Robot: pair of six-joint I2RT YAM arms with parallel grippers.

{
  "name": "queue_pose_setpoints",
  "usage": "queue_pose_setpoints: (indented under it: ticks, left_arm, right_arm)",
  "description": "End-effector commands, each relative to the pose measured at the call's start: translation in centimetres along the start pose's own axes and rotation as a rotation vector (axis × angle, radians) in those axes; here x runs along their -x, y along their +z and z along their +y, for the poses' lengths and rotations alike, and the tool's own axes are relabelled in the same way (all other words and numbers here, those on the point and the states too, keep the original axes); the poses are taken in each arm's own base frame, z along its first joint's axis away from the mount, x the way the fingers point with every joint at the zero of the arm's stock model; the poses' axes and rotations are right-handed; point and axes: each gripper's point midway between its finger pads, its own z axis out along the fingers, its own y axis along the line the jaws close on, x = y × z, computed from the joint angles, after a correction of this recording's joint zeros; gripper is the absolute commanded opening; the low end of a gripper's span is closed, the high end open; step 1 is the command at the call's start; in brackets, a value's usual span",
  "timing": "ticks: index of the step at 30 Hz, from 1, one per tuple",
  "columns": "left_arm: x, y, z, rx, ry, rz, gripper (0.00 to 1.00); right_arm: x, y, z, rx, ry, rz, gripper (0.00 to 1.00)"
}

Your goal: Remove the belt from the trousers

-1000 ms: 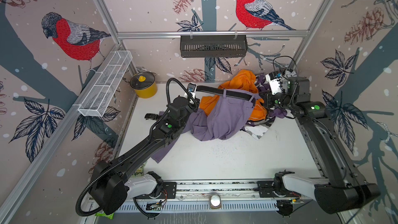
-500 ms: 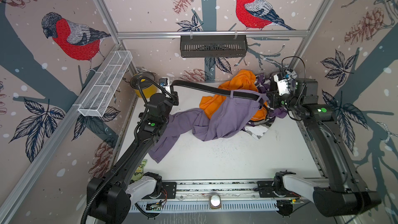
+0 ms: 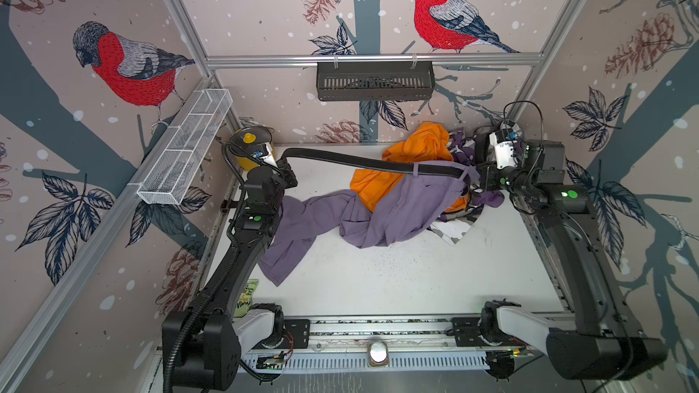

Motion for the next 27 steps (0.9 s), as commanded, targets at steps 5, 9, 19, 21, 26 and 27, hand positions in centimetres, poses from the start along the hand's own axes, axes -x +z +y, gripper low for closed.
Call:
queue_pose_setpoints:
  ticks: [5,9,19,21,26,27]
  left_arm:
    - [-0.9,0.6,3.3,0.125,-0.135,0.016,0.00]
    - [-2.0,0.0,8.0,0.224,-0.276,0.014,0.00]
    - [-3.1,-0.3,10.0,0.288,-0.328,0.025,0.00]
    - [-3.7,-0.3,10.8,0.320,-0.345,0.039,0.00]
    - [-4.5,0.2,10.1,0.262,-0.392,0.073,0.00]
    - [-4.5,0.8,8.5,0.168,-0.354,0.100,0.00]
  right_arm:
    - [0.6,-0.8,-2.5,-0.113,0.032,-0.041,0.00]
    - [0.3,-0.7,-2.8,-0.123,0.039,-0.036,0.00]
    - [-0.2,-0.8,-4.2,-0.185,0.063,-0.020,0.00]
    - [-0.5,-1.1,-5.1,-0.229,0.076,-0.013,0.00]
    - [-0.4,-1.6,-5.5,-0.240,0.095,-0.035,0.00]
    - [-0.3,-1.5,-5.1,-0.220,0.097,-0.042,0.00]
